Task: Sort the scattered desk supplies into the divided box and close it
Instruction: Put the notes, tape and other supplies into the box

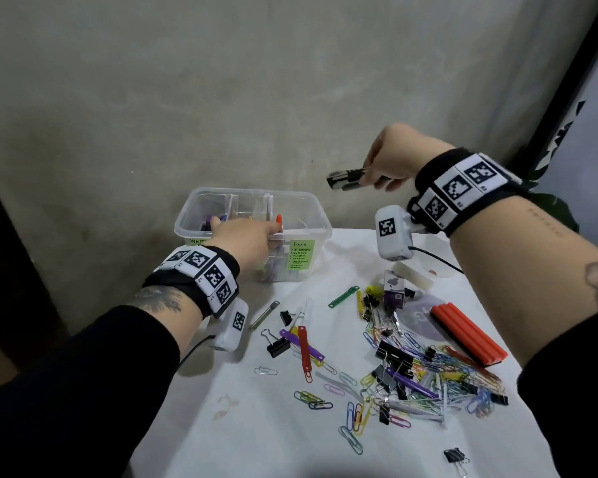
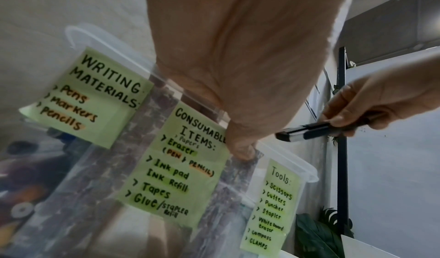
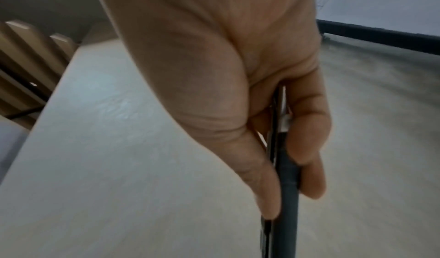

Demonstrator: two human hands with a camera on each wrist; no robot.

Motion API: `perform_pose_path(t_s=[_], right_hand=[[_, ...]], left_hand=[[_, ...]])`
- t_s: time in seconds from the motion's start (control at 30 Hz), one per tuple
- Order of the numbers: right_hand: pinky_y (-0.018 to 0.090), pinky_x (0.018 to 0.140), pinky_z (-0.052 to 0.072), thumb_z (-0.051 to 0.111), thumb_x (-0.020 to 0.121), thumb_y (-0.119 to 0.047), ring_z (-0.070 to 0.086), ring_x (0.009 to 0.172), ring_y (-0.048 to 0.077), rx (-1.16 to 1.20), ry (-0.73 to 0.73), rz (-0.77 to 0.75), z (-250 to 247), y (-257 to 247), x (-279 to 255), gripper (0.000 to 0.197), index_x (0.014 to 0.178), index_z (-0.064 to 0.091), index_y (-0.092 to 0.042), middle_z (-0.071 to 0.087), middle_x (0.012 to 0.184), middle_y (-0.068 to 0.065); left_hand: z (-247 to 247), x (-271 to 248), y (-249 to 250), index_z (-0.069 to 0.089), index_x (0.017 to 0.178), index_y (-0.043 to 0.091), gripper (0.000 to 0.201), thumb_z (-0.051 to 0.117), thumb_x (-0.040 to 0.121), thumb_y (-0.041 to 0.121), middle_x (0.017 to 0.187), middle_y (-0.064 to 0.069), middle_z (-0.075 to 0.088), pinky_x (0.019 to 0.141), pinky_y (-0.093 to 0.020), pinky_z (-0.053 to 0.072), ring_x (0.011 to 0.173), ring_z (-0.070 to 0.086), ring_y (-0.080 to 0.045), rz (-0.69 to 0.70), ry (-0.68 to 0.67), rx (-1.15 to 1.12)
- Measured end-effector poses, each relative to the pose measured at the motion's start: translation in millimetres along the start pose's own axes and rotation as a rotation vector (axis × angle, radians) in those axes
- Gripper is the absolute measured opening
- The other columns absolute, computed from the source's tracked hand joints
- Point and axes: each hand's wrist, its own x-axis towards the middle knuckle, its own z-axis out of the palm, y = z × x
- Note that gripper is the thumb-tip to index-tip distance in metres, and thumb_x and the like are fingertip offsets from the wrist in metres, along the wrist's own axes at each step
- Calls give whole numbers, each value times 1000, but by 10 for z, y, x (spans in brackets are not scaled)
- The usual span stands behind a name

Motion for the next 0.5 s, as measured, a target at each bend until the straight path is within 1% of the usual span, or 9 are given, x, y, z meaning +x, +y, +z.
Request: perform_pose_path(t_s=[0.07,0.1,0.17,0.23,0.27,0.3,0.33,0.43,0.5], right_hand=[[46,77,62,76,79,3,75,80,34,66,-20,15,126,-144,54,24,100,67,11,73,84,25],[46,77,62,76,78,4,75,79,34,73,-39,25,208,-199,77,24,99,67,10,73,84,25],[46,75,62,79,72,4,76,73,32,45,-31,33,367,-268,148,24,94,69,7,75,81,22],[46,71,63,79,68,3,76,69,30,44,39,14,501,-305,199,20,87,71,6,76,77,19],[48,70,63,79,67,3,76,69,30,67,76,7,558,-321,222,19,84,71,6,75,77,20],[49,69,63,78,67,2,76,70,31,92,115,-3,609,-331,248,18,82,70,6,75,79,20],[49,68,63,77,67,0,75,72,32,115,156,-15,665,-337,278,19,83,69,5,75,81,20],[46,68,62,72,73,-3,72,77,30,122,233,-82,846,-359,335,17,89,66,-4,70,87,12],[40,73,61,68,76,-2,67,83,26,28,232,-150,987,-354,373,20,94,65,-10,67,91,7]], left_hand=[[-9,-1,-1,50,121,47,48,37,91,12,118,6,66,107,-66,18,115,56,-30,-1,-4,16],[-11,1,-2,48,124,48,51,37,91,11,119,5,66,107,-66,17,116,56,-30,-3,-8,23],[-5,11,-6,47,124,49,51,37,91,12,118,4,66,107,-66,17,115,56,-31,-7,-11,31],[14,32,-14,47,122,50,47,37,92,15,117,4,66,106,-66,17,115,56,-32,-11,-6,25],[25,41,-18,47,122,50,46,37,93,16,118,4,66,106,-66,17,116,56,-32,-13,-2,25],[34,51,-24,47,122,50,45,38,94,17,119,4,66,106,-66,17,116,56,-32,-14,0,27],[41,57,-29,46,122,51,45,38,94,17,120,4,66,106,-66,17,116,56,-32,-17,0,29],[47,69,-33,45,124,52,51,37,92,13,120,4,66,107,-65,15,117,55,-32,-32,-14,27],[35,60,-23,48,118,50,49,37,90,12,117,4,67,106,-64,16,115,56,-32,-29,-17,27]])
